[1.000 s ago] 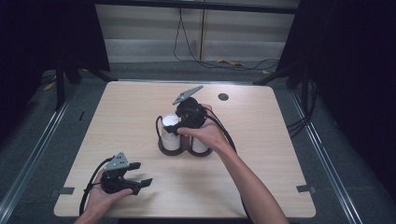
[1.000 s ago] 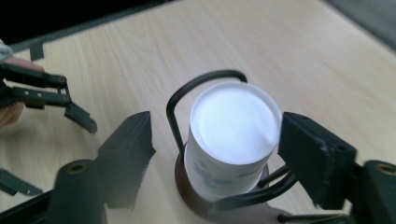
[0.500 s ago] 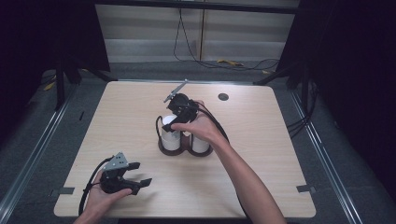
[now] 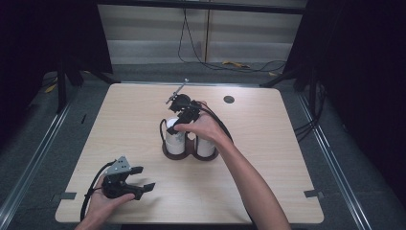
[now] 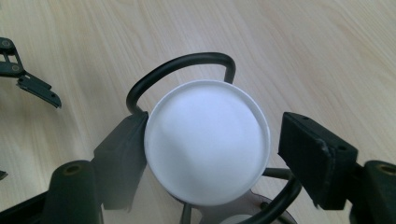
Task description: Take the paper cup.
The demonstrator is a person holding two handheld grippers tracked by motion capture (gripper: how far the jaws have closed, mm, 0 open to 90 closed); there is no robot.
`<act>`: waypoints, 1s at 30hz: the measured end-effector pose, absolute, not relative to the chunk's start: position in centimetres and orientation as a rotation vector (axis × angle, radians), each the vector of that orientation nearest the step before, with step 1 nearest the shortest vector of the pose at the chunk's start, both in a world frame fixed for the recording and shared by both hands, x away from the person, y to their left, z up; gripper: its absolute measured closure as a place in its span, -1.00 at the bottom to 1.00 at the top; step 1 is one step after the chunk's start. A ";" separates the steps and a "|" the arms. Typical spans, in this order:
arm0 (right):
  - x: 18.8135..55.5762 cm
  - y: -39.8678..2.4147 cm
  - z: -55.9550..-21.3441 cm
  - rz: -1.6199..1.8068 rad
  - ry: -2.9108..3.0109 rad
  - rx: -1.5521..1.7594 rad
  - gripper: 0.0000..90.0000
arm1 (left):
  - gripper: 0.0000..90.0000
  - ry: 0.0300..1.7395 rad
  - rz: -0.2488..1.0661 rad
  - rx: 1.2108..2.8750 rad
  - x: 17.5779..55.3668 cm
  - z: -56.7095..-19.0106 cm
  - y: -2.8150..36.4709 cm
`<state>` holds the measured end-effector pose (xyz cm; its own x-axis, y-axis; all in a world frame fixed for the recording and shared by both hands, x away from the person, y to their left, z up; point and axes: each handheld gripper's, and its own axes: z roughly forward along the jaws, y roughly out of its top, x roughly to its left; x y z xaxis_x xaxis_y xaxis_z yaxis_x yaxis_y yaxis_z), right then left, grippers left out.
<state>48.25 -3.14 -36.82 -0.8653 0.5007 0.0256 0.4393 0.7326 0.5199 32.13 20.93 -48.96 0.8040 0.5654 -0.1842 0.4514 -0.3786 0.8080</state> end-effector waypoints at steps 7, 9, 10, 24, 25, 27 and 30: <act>48.5 -3.0 -37.3 0.770 2.855 0.754 -0.42 | -0.56 0.757 0.151 2.043 32.1 -49.0 20.9; 48.4 -2.9 -37.4 0.744 2.858 0.728 -0.38 | -0.56 0.755 0.152 2.044 32.1 -49.0 20.9; 48.4 -2.8 -37.5 0.723 2.867 0.712 -0.36 | -0.56 0.754 0.149 2.043 32.1 -49.0 20.9; 48.3 -2.9 -37.4 0.727 2.867 0.686 -0.25 | -0.55 0.748 0.142 2.057 32.0 -49.1 20.6; 48.3 -3.0 -37.4 0.727 2.868 0.687 -0.25 | -0.55 0.748 0.142 2.057 32.0 -49.1 20.6; 48.2 -3.0 -37.3 0.737 2.865 0.687 -0.25 | -0.55 0.750 0.142 2.056 32.0 -49.1 20.6; 48.2 -3.0 -37.2 0.741 2.862 0.684 -0.25 | -0.55 0.748 0.144 2.054 32.0 -49.2 20.6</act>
